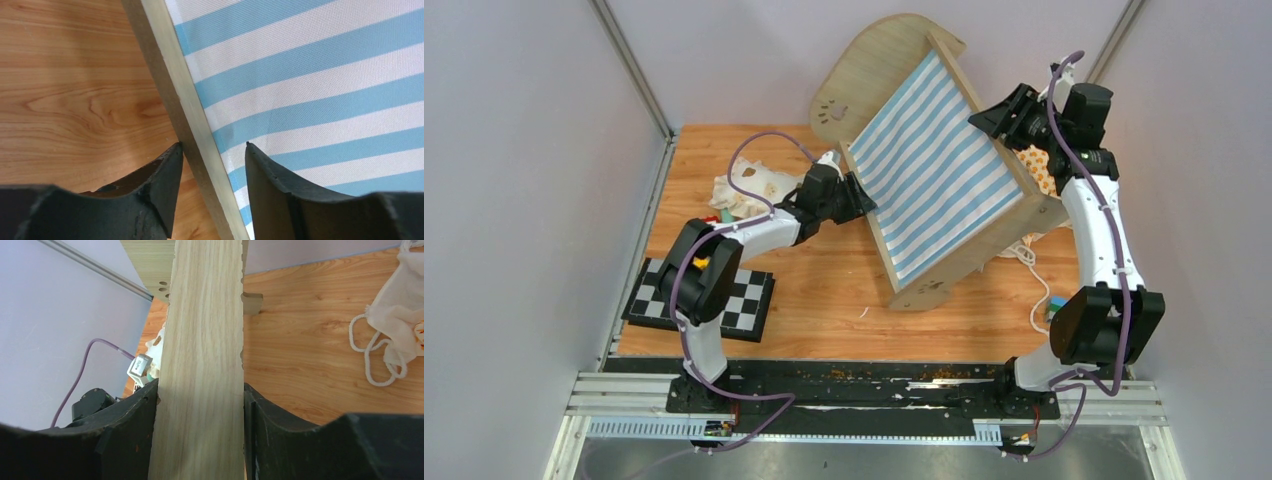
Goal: Set up the pet bed
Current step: Adjust the bed frame at the center of the board.
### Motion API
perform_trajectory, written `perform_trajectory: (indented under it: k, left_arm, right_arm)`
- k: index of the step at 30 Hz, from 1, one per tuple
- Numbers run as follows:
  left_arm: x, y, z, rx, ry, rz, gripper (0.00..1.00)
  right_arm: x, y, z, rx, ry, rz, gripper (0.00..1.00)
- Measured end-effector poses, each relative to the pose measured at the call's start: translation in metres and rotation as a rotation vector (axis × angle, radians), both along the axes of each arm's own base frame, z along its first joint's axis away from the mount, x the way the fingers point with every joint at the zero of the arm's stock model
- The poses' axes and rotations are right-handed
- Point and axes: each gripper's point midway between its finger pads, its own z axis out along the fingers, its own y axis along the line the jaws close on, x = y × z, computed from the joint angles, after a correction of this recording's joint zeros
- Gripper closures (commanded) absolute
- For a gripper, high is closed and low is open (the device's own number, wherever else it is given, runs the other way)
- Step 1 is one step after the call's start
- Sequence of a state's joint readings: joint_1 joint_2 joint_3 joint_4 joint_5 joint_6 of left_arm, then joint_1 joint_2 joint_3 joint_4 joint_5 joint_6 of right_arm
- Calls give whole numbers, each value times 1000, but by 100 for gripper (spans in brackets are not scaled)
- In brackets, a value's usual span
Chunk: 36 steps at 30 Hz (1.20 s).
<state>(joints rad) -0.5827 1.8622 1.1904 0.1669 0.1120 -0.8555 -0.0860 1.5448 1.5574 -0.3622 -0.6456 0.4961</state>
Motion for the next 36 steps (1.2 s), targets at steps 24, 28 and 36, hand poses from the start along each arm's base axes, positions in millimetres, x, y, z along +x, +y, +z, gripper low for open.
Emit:
perform_trajectory:
  k: [24,28,36]
  left_arm:
    - [9,30,-10,71,-8,111,100]
    - [6,67,-1,157,-22,175,100]
    - [11,147,7,318,-51,325,100]
  right_arm:
    - [-7,-15,-34,-19,20,-82,100]
    - [-11,-11,-74,-36,99,-75,100]
    - [-40,36,-196,-114,403,52,100]
